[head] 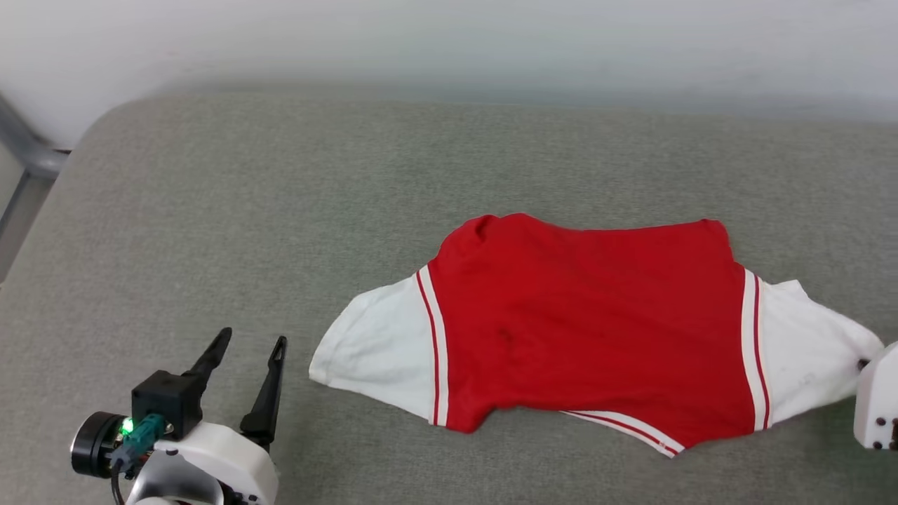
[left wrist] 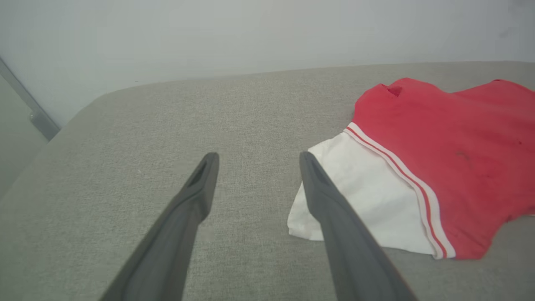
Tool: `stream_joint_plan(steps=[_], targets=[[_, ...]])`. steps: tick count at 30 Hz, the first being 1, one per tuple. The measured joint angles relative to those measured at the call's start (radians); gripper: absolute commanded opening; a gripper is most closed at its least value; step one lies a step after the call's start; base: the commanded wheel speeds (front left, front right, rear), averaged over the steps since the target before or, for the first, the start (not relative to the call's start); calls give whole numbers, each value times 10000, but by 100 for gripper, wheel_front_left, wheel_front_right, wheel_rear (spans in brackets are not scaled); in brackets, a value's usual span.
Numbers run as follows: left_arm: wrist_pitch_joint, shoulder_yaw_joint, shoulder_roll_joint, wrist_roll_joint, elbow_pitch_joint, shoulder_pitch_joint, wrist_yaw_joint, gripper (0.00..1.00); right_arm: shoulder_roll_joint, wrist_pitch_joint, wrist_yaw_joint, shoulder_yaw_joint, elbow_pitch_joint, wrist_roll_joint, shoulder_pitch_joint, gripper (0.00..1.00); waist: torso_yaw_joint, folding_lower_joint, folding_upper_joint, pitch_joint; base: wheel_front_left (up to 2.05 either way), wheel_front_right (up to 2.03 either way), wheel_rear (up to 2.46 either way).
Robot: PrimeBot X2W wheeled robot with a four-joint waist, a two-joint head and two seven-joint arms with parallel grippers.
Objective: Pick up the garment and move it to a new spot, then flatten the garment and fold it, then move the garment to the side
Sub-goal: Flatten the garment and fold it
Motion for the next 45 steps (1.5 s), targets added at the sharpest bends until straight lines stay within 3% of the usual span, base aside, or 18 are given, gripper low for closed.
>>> stream_joint_plan(steps=[7,13,23,27,32,33,34,38,45], targets=[[2040,-370,86,-700,-113,18,-253,100,0,560,-2,-12,-1776,174,315,0,-629,0,0,-58,0,0,0],[3816,-694,290,-853,-134,10,-167,100,314,1024,-2,138,-2874,144,376,0,-1096,0,0,178,0,0,0],[4851,-639,558,-418,336,-401,593,100,537,1267,-2,176,-3553,146,452,0,-1525,0,0,803,0,0,0],[4987,-740,560,-424,458,-599,575,100,596,1275,-2,117,-3634,138,492,0,-1574,-1,0,1022,0,0,0],[5352,-997,594,-577,663,-831,230,100,642,1281,-2,105,-3678,113,509,0,-1555,-1,0,1147,0,0,0],[5463,-1066,608,-639,681,-874,144,47,650,1283,-2,107,-3676,107,509,0,-1542,-1,0,1152,0,0,0],[5572,-1152,614,-698,688,-894,65,0,652,1300,-2,109,-3670,77,508,0,-1526,-1,0,1146,0,0,0],[5776,-1390,531,-899,717,-883,-132,0,663,1312,-2,146,-3578,36,504,0,-1474,-1,0,1014,0,0,0],[4939,-1179,382,-959,631,-544,75,0,598,1183,-2,167,-3382,13,524,0,-1345,-1,0,484,0,0,0]])
